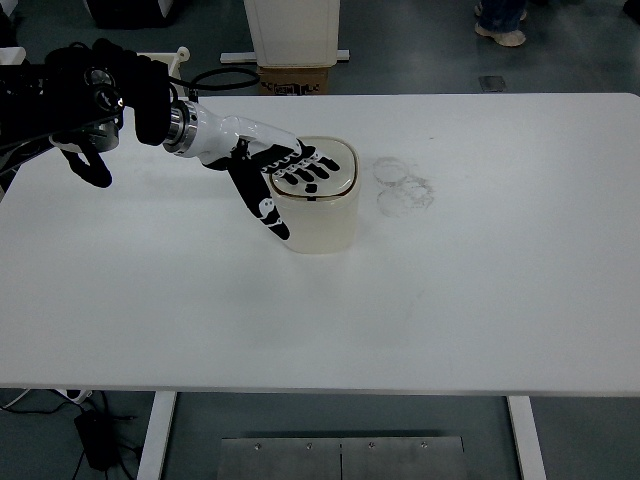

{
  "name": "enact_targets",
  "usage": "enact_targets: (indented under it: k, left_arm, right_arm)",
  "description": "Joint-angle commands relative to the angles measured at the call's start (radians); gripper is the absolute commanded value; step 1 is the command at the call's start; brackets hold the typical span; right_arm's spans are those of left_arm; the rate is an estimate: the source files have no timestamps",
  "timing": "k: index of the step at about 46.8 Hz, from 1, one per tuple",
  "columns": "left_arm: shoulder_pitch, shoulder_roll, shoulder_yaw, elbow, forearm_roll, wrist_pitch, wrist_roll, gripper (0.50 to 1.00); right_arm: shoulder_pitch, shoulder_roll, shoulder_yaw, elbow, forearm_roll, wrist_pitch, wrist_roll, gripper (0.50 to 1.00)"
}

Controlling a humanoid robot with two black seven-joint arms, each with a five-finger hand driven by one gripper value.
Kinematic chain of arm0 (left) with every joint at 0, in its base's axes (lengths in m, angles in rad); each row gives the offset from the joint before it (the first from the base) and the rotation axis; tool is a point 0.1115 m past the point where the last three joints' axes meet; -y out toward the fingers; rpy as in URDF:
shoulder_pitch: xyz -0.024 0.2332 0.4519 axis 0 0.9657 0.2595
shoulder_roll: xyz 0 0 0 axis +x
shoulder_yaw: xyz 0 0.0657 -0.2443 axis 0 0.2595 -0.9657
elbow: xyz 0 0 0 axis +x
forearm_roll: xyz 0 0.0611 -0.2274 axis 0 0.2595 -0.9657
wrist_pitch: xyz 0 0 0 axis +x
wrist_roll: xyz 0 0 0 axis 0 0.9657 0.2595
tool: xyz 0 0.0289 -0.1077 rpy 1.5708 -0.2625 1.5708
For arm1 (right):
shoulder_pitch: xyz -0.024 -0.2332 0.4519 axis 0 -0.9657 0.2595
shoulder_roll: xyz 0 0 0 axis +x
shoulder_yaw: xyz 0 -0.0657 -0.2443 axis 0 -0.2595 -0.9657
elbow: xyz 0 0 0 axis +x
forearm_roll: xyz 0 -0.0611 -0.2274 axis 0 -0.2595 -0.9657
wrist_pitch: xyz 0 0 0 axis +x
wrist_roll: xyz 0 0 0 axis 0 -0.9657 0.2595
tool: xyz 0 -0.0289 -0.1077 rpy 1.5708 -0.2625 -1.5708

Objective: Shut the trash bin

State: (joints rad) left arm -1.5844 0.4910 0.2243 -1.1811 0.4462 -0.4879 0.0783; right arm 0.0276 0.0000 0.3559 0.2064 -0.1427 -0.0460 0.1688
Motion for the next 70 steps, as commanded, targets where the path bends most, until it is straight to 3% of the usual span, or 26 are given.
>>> enact_targets:
  k: [1,32,47,63,70]
  left_arm:
    - [0.003,-0.002,0.004,0.000,0.003,0.000,0.000,1.000]
    - [0.020,-0.006,0.010,0.000,0.054,0.002,0.000,1.000]
    - [-0.003,0.011,-0.011,0.015,-0.076,0.025,-0.003,1.000]
    - [0.007,0.061,-0.147,0.058,-0.133,0.046,-0.014,1.000]
    - [0.044,0.057,-0.243,0.158,-0.230,0.109,-0.038,1.000]
  right_arm:
    - [0.000,0.000,0.000,-0.001,0.000,0.000,0.000,0.993]
    - [0.000,0.000,0.000,0.001,0.000,0.000,-0.002,0.993]
    - [0.000,0.000,0.000,-0.001,0.000,0.000,0.000,0.993]
    - [0.000,0.000,0.000,0.001,0.000,0.000,0.000,0.993]
    - [0.000,0.000,0.000,-0.001,0.000,0.000,0.000,0.993]
